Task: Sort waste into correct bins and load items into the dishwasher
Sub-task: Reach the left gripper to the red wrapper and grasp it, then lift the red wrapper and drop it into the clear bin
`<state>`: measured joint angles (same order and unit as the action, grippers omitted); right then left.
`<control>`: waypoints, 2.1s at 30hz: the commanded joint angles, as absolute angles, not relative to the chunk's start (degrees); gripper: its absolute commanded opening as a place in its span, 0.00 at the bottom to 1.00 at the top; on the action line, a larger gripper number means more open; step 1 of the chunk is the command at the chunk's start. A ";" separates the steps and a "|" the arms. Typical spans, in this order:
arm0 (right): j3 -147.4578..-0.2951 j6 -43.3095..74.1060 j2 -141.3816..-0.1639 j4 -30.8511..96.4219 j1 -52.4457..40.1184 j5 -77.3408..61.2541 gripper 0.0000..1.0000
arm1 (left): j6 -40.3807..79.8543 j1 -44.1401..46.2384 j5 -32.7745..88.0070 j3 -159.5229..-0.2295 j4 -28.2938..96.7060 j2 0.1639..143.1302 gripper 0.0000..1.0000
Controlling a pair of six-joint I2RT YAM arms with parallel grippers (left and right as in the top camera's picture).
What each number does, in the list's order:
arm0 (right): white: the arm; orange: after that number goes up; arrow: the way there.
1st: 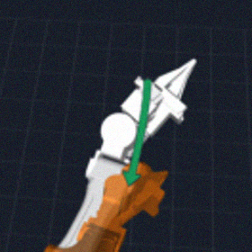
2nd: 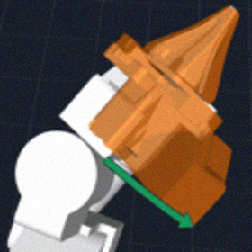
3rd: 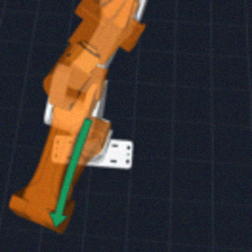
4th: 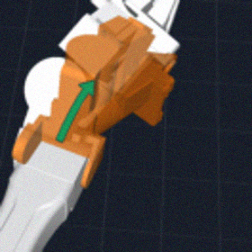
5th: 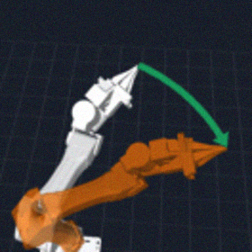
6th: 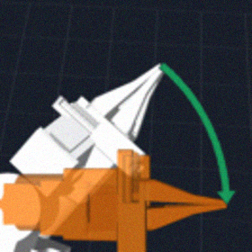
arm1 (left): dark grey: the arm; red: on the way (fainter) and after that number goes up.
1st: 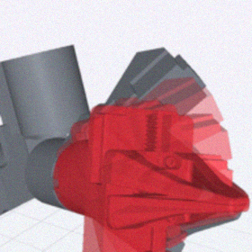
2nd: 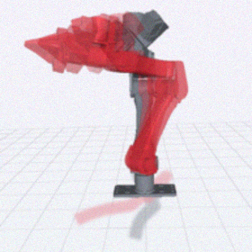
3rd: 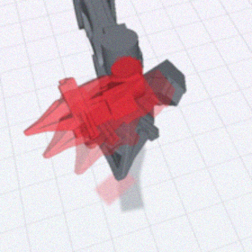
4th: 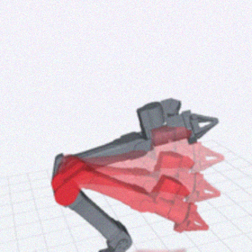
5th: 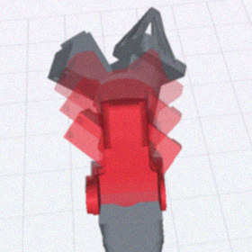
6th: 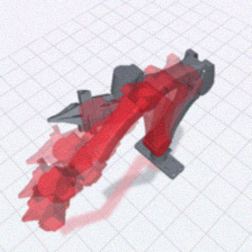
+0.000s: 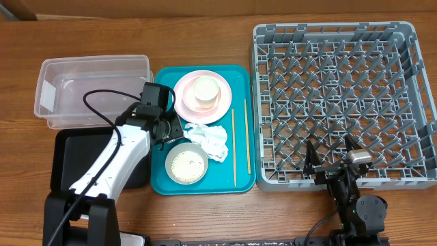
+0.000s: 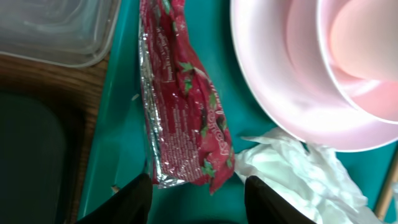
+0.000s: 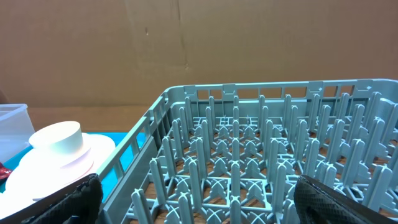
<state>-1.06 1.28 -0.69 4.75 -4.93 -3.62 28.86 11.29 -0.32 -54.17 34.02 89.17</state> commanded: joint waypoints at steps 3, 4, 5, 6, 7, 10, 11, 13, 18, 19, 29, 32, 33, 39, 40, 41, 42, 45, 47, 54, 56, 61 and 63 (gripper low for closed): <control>-0.45 1.04 -0.16 4.51 -5.08 -3.55 1.00 | 29.80 11.77 -4.08 -50.85 31.40 88.79 0.52; -0.45 1.04 -0.16 4.51 -5.08 -3.55 1.00 | 29.80 11.77 -4.08 -50.06 30.26 88.79 0.53; -0.45 1.04 -0.16 4.51 -5.08 -3.55 1.00 | 29.80 11.77 -4.05 -49.63 29.52 88.79 0.55; -0.45 1.04 -0.16 4.51 -5.08 -3.55 1.00 | 29.80 11.77 -4.05 -49.28 28.86 88.79 0.55; -0.45 1.04 -0.16 4.51 -5.08 -3.55 1.00 | 29.80 11.77 -4.08 -48.73 27.86 88.79 0.56; -0.45 1.04 -0.16 4.51 -5.08 -3.55 1.00 | 29.80 11.77 -4.08 -47.22 25.23 88.84 0.57; -0.45 1.04 -0.16 4.51 -5.08 -3.55 1.00 | 29.80 11.77 -4.08 -46.83 24.58 88.84 0.57; -0.45 1.04 -0.16 4.51 -5.08 -3.55 1.00 | 29.80 11.77 -4.08 -45.93 23.07 88.84 0.57; -0.45 1.04 -0.16 4.51 -5.08 -3.55 1.00 | 29.80 11.77 -4.08 -43.53 19.03 88.84 0.57; -0.45 1.04 -0.16 4.51 -5.08 -3.55 1.00 | 29.80 11.77 -4.08 -43.35 18.92 88.84 0.56; -0.45 1.04 -0.16 4.51 -5.08 -3.55 1.00 | 29.82 11.77 -4.91 -43.27 18.92 89.45 0.54; -0.45 1.04 -0.16 4.51 -5.08 -3.55 1.00 | 29.89 11.77 -4.86 -43.27 18.61 91.29 0.51; -0.45 1.04 -0.16 4.51 -5.08 -3.55 1.00 | 29.95 11.77 -4.80 -43.27 18.33 91.79 0.49; -0.45 1.04 -0.16 4.51 -5.08 -3.55 1.00 | 30.00 11.66 -4.25 -43.40 18.06 92.14 0.27; -0.45 1.04 -0.16 4.51 -5.08 -3.55 1.00 | 30.00 11.64 -4.25 -43.42 18.09 92.14 0.24; -0.45 1.04 -0.16 4.51 -5.08 -3.55 1.00 | 29.80 11.66 -4.25 -43.55 18.22 92.14 0.15; -0.45 1.04 -0.16 4.51 -5.08 -3.55 1.00 | 29.78 11.66 -4.25 -43.72 18.39 92.14 0.10; -0.45 1.04 -0.16 4.51 -5.08 -3.55 1.00 | 29.78 11.64 -3.84 -46.46 20.71 91.85 0.04; -0.45 1.04 -0.16 4.51 -5.08 -3.55 1.00 | 29.78 11.66 -3.38 -48.71 23.00 91.07 0.04; -0.45 1.04 -0.16 4.51 -5.08 -3.55 1.00 | 27.97 11.64 -3.40 -61.17 35.31 85.52 0.04; -0.45 1.04 -0.16 4.51 -5.08 -3.55 1.00 | 26.83 11.66 -3.40 -64.42 38.00 83.83 0.04; -0.45 1.04 -0.16 4.51 -5.08 -3.55 1.00 | 24.38 11.57 -7.75 -70.37 39.79 79.24 0.04; -0.45 1.04 -0.16 4.51 -5.08 -3.55 1.00 | 24.40 11.57 -14.26 -71.18 38.83 78.54 0.04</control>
